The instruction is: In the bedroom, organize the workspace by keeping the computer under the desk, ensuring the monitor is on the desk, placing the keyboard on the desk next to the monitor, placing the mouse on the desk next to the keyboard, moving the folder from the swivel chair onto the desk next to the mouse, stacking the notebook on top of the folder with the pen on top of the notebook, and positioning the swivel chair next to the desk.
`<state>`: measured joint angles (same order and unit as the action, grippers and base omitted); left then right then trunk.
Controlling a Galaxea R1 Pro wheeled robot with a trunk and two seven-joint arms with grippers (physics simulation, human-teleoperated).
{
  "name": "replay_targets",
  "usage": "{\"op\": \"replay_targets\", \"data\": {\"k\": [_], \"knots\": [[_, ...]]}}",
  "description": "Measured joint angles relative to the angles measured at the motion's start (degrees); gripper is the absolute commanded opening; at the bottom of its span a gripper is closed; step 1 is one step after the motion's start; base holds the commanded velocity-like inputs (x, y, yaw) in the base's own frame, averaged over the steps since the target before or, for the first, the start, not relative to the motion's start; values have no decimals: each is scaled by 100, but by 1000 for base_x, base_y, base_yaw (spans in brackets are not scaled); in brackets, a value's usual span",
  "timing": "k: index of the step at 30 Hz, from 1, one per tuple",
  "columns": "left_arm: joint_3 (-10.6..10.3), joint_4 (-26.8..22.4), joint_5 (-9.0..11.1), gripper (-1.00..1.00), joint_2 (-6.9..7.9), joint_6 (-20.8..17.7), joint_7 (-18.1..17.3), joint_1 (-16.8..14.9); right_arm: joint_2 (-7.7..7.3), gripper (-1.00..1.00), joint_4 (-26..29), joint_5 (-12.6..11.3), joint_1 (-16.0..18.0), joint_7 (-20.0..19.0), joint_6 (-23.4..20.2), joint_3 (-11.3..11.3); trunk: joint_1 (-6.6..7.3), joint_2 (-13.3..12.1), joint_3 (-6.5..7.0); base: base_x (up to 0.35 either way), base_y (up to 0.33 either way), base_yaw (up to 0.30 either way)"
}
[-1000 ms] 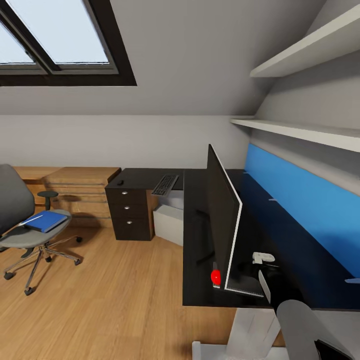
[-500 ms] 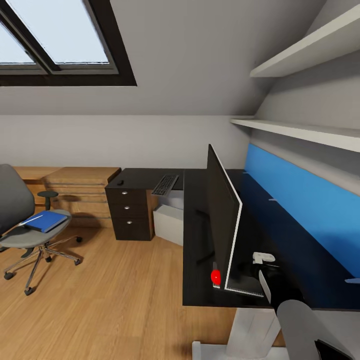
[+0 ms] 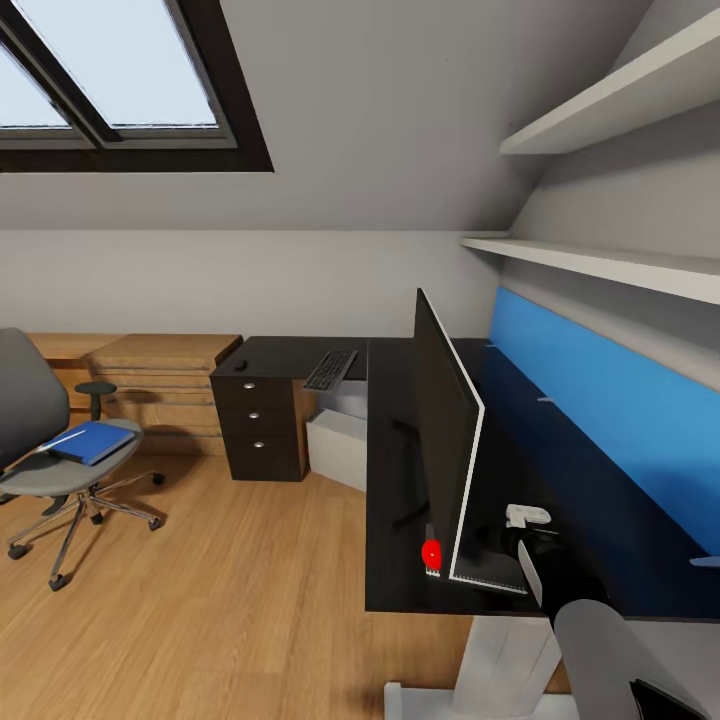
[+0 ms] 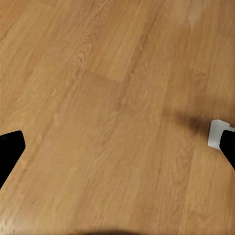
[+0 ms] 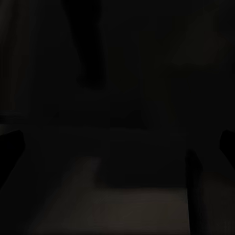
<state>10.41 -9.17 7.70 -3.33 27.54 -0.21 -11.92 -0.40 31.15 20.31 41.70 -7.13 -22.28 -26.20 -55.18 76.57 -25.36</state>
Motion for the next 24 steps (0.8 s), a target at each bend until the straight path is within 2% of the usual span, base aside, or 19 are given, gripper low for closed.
{"op": "replay_targets", "data": {"k": [16,22,24], "knots": [[2,-14,1,100,0,0,3,0,5,100,3,1,0,-2,0,0,0,0,0,0,0,0],[5,-17,5,100,0,-1,5,0,8,100,3,0,0,4,0,0,-131,239,-107,0,0,0],[5,-17,5,100,0,-1,5,0,8,100,2,0,0,5,0,0,-132,241,-108,0,0,0]]}}
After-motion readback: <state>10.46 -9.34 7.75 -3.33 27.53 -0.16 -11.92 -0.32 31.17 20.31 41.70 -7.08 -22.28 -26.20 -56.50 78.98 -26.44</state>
